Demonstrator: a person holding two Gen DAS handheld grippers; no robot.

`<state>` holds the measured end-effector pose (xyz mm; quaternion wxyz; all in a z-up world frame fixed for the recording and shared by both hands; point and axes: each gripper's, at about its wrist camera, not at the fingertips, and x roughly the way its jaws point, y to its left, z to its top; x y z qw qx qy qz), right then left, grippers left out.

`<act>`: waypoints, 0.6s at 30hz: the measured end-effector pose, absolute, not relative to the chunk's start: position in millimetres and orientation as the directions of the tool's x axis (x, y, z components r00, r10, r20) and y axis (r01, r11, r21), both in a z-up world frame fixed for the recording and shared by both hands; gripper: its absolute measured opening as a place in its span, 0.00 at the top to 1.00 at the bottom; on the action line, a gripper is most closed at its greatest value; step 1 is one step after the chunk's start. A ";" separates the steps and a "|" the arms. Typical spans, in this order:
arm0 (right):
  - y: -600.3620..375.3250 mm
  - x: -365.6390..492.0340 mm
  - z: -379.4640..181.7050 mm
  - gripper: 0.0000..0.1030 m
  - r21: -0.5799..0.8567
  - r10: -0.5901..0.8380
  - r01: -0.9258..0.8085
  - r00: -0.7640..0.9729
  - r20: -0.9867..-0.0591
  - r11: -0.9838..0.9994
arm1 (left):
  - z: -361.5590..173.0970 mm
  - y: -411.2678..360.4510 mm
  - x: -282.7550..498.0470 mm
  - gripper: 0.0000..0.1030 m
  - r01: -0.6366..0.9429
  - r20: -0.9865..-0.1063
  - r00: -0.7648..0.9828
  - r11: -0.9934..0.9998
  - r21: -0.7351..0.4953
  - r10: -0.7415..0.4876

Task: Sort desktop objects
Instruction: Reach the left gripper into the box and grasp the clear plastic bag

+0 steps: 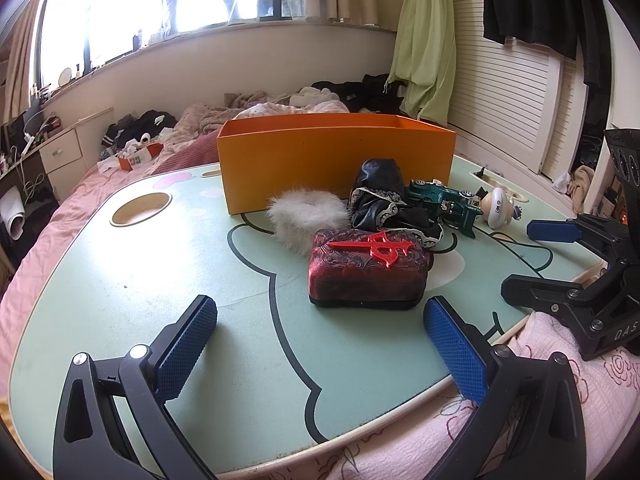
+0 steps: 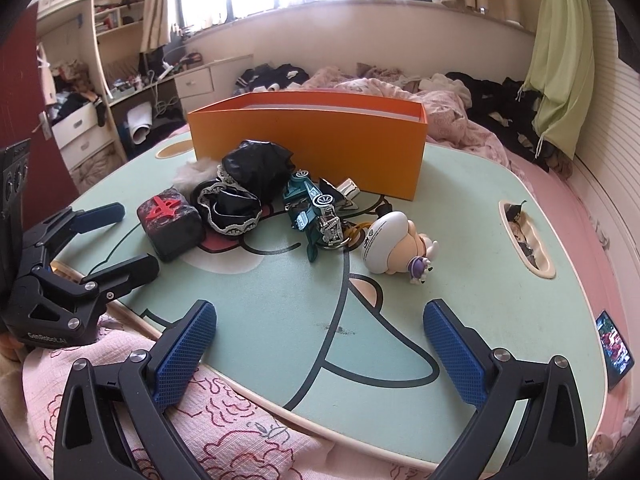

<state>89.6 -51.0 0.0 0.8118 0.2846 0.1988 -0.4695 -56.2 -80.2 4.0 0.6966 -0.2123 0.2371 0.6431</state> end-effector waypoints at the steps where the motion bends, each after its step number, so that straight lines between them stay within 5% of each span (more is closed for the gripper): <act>1: -50.9 89.6 0.0 0.00 0.275 -0.650 0.876 0.479 -0.590 0.396 | 4.1 -80.4 -56.1 0.00 -0.997 -0.603 0.061 0.083 0.009 0.795; 18: -50.3 89.7 -1.3 0.00 0.272 -0.660 0.887 0.460 -0.593 0.374 | 28.0 -80.3 -66.4 0.00 -0.994 -0.604 0.107 0.107 -0.036 0.789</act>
